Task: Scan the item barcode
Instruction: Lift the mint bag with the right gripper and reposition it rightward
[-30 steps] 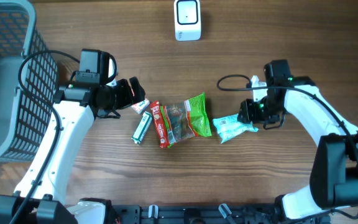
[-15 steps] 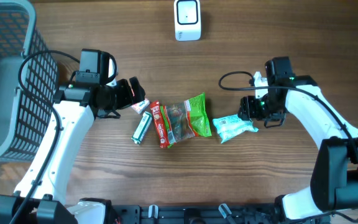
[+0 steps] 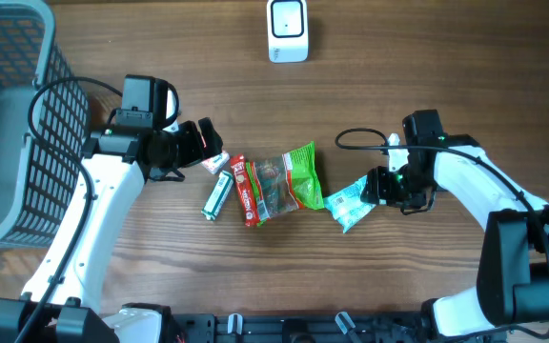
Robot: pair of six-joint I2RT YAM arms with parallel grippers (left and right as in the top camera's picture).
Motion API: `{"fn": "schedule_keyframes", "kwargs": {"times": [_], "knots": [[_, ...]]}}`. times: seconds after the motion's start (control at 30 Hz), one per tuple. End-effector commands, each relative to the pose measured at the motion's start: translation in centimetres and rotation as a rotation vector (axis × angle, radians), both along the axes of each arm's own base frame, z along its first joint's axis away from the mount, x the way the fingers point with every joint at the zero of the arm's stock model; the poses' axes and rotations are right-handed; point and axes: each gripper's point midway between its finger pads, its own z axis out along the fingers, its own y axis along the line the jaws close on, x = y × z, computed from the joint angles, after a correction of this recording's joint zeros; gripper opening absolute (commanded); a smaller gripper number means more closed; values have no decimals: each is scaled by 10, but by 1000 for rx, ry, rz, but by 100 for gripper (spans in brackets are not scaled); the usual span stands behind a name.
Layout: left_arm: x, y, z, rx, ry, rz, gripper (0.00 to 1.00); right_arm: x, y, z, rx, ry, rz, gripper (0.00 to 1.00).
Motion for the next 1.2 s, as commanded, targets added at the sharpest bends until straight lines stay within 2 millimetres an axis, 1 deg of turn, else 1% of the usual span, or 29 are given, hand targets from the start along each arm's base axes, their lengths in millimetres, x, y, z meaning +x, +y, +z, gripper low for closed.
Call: {"fn": "schedule_keyframes", "kwargs": {"times": [0.0, 0.03, 0.07, 0.1, 0.13, 0.2, 0.3, 0.33, 0.37, 0.47, 0.5, 0.63, 0.67, 0.7, 0.73, 0.8, 0.83, 0.97, 1.0, 1.03, 1.07, 1.1, 1.17], "knots": [[1, -2, 2, -4, -6, -15, 100, -1, 1, -1, 1, -5, -2, 40], [1, -2, 2, -4, -6, -15, 100, -1, 1, -1, 1, -6, -1, 29], [1, -2, 2, -4, -6, -15, 100, -1, 1, -1, 1, -6, -1, 16], [1, -2, 2, -4, -6, -15, 100, 0, 0, -1, 1, -10, -1, 10], [1, -2, 2, -4, -6, -15, 100, 0, 0, -1, -2, -13, -1, 9], [1, -2, 2, -4, -6, -15, 100, 7, -3, 1, -3, -31, -16, 8], [1, -2, 2, -4, -6, -15, 100, 23, -17, 5, 1, -70, -122, 9], [1, -2, 2, -4, -6, -15, 100, 29, -23, 7, 7, -81, -175, 11], [1, -2, 2, -4, -6, -15, 100, 32, -28, 7, 13, -86, -212, 17], [1, -2, 2, -4, -5, -15, 100, 38, -37, 9, 32, -104, -241, 39], [1, -2, 2, -4, -6, -15, 100, 40, -39, 11, 32, -109, -250, 42], [1, -2, 2, -4, -6, -15, 100, 47, -37, 20, 60, -134, -226, 46], [1, -2, 2, -4, -6, -15, 100, 48, -37, 21, 59, -139, -222, 51], [1, -2, 2, -4, -6, -15, 100, 48, -37, 21, 57, -144, -207, 54], [1, -2, 2, -4, -6, -15, 100, 47, -37, 20, 53, -139, -203, 54], [1, -2, 2, -4, -6, -15, 100, 41, -37, 18, 49, -115, -203, 48], [1, -2, 2, -4, -6, -15, 100, 37, -36, 16, 49, -106, -201, 48], [1, -2, 2, -4, -6, -15, 100, 24, -33, 1, 49, -85, -195, 49], [1, -2, 2, -4, -6, -15, 100, 21, -32, -5, 50, -88, -197, 50], [1, -2, 2, -4, -6, -15, 100, 19, -31, -9, 52, -94, -196, 53], [1, -2, 2, -4, -6, -15, 100, 17, -30, -13, 55, -97, -195, 54], [1, -2, 2, -4, -6, -15, 100, 15, -30, -16, 58, -97, -194, 52], [1, -2, 2, -4, -6, -15, 100, 13, -30, -17, 57, -94, -189, 25]]}}
